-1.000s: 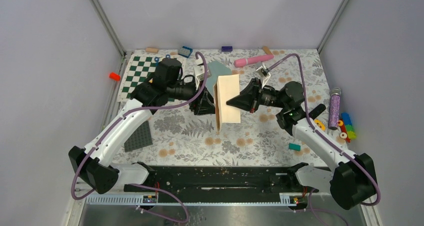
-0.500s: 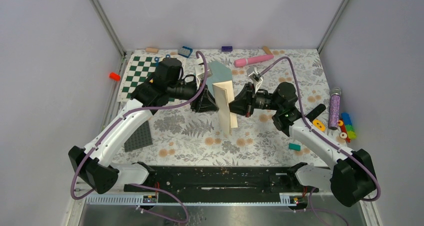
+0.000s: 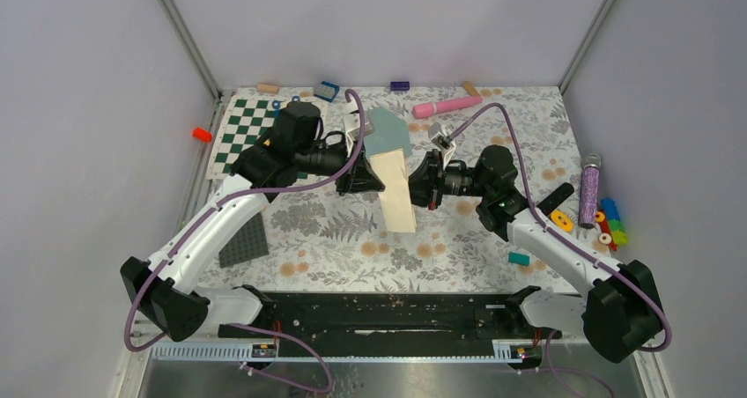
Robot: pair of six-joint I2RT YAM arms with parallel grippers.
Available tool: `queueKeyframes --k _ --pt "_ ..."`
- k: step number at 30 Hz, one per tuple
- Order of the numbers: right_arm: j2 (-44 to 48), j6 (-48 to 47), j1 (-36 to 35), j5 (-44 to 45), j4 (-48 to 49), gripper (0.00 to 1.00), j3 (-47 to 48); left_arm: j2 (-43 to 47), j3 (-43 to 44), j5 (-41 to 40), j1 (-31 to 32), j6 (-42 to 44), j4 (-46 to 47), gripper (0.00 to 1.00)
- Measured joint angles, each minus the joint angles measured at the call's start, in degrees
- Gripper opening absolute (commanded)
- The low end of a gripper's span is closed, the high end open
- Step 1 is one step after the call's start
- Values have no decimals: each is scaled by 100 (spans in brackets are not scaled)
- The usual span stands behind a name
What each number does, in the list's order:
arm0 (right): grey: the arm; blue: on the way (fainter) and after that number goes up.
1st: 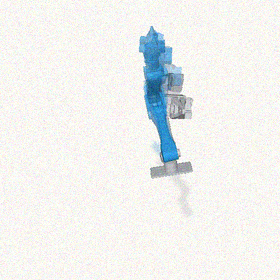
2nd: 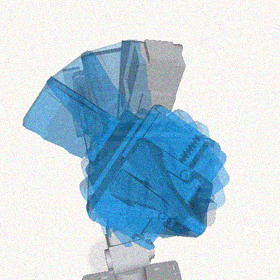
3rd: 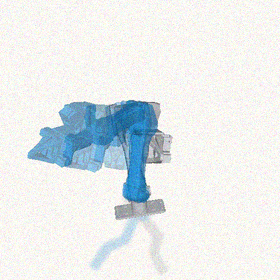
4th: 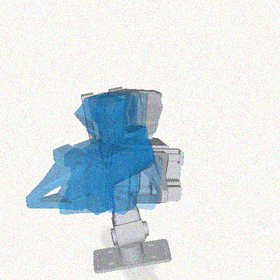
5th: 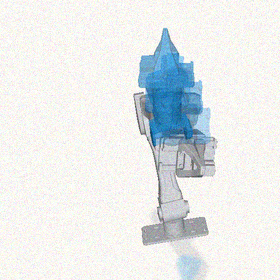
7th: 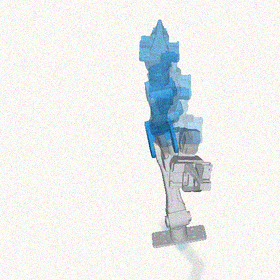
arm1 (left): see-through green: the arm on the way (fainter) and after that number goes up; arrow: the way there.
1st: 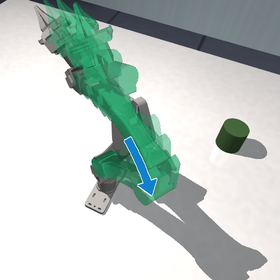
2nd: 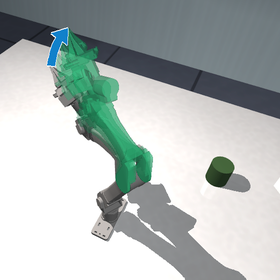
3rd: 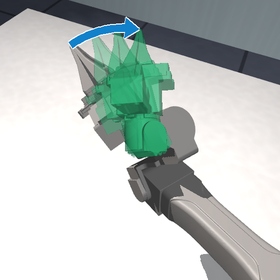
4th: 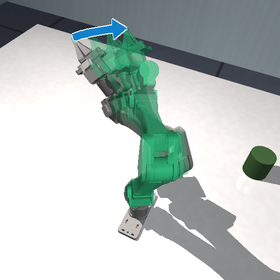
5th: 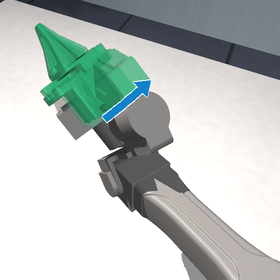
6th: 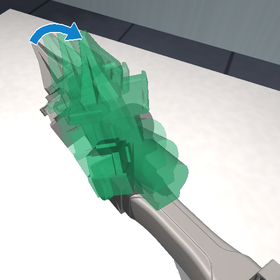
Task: Place the letter into the envelope and seal it
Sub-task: Fold the letter.
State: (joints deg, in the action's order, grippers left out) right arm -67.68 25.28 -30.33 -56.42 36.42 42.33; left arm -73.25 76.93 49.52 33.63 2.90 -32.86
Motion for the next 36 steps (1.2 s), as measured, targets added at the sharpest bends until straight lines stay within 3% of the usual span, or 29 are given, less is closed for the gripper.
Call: queueKeyframes --k 2,6,8,11,12,15,20,31,36 --pt "0 -17 0 0 -4 1 0 0 0 0 0 -20 2 0" --pt "0 -87 0 2 -28 13 0 0 -2 -2 0 -24 4 0" --pt "2 -138 0 0 -55 30 0 2 -7 -2 2 -24 4 0" --pt "4 -214 46 -24 -195 67 2 4 -15 -2 7 -26 70 0" --pt "9 -225 81 -42 -225 75 2 13 -17 -2 4 -26 96 0" --pt "24 -284 293 -149 -304 85 2 79 -48 -2 4 -31 157 0" --pt "144 -428 754 -323 -463 92 2 254 -136 -4 -20 -39 208 0" --pt "531 -603 1132 -306 -649 97 52 302 -365 -72 -7 -35 297 0" --pt "658 -136 1196 -306 -131 97 50 291 -446 -284 136 7 299 0"
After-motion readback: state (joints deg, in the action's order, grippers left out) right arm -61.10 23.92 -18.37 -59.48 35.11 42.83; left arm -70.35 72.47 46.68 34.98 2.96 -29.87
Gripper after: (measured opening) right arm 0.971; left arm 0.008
